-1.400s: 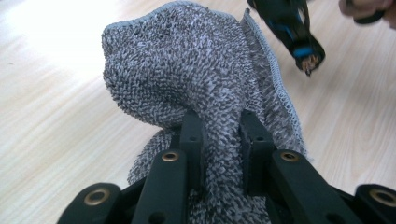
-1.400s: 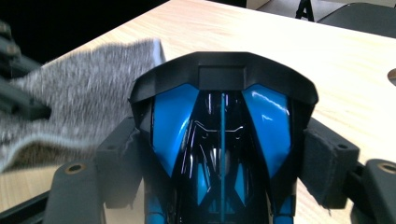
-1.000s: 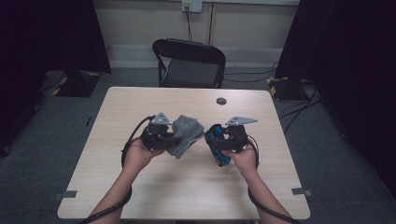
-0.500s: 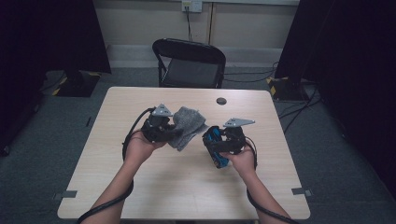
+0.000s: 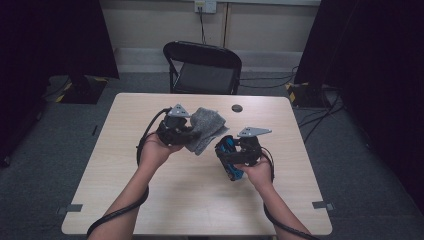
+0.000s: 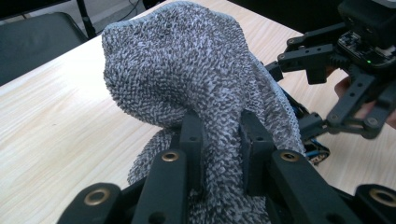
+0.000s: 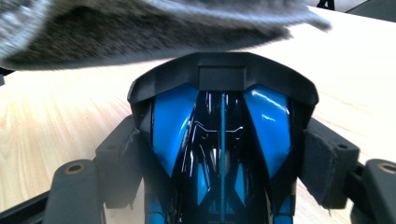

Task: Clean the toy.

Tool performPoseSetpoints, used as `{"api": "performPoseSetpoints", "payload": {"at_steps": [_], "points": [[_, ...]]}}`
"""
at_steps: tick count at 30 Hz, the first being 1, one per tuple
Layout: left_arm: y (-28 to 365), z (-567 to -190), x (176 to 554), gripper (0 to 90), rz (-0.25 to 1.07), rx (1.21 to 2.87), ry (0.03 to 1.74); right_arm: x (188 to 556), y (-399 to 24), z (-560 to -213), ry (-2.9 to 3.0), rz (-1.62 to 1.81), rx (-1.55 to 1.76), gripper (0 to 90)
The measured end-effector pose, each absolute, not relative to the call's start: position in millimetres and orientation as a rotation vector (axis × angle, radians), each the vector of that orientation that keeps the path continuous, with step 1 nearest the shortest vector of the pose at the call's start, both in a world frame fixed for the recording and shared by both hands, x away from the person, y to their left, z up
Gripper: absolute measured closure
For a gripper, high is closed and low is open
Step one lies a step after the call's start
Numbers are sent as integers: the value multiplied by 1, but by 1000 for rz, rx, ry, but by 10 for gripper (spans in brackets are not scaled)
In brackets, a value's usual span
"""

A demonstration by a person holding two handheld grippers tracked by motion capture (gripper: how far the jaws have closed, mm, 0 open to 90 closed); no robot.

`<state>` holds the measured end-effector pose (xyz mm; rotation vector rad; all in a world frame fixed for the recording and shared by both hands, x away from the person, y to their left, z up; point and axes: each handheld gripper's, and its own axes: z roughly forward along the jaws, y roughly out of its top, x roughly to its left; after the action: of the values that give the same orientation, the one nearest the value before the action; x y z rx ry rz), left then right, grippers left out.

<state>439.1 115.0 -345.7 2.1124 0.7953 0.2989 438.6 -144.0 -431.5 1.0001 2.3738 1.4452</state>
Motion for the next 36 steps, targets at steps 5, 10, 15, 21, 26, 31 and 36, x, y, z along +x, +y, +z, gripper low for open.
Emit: {"api": "performPoseSetpoints", "payload": {"at_steps": [5, 10, 15, 21, 26, 31, 36], "points": [[105, -352, 443, 750, 279, 2124, 793, 437, -142, -428, 2374, 1457, 984, 256], [95, -358, 445, 750, 259, 2139, 778, 437, -143, -427, 2370, 1459, 985, 255], [86, -361, 446, 750, 250, 2163, 767, 437, -144, -427, 2366, 1463, 986, 255], [82, -366, 446, 749, 243, 2185, 764, 437, -144, -426, 2364, 1465, 989, 255], [81, -369, 446, 750, 247, 2188, 765, 437, -144, -426, 2364, 1463, 990, 255], [79, -369, 446, 750, 261, 2200, 759, 437, -144, -426, 2365, 1460, 992, 255], [77, -369, 446, 750, 263, 2211, 758, 437, -145, -426, 2360, 1464, 996, 255]]}}
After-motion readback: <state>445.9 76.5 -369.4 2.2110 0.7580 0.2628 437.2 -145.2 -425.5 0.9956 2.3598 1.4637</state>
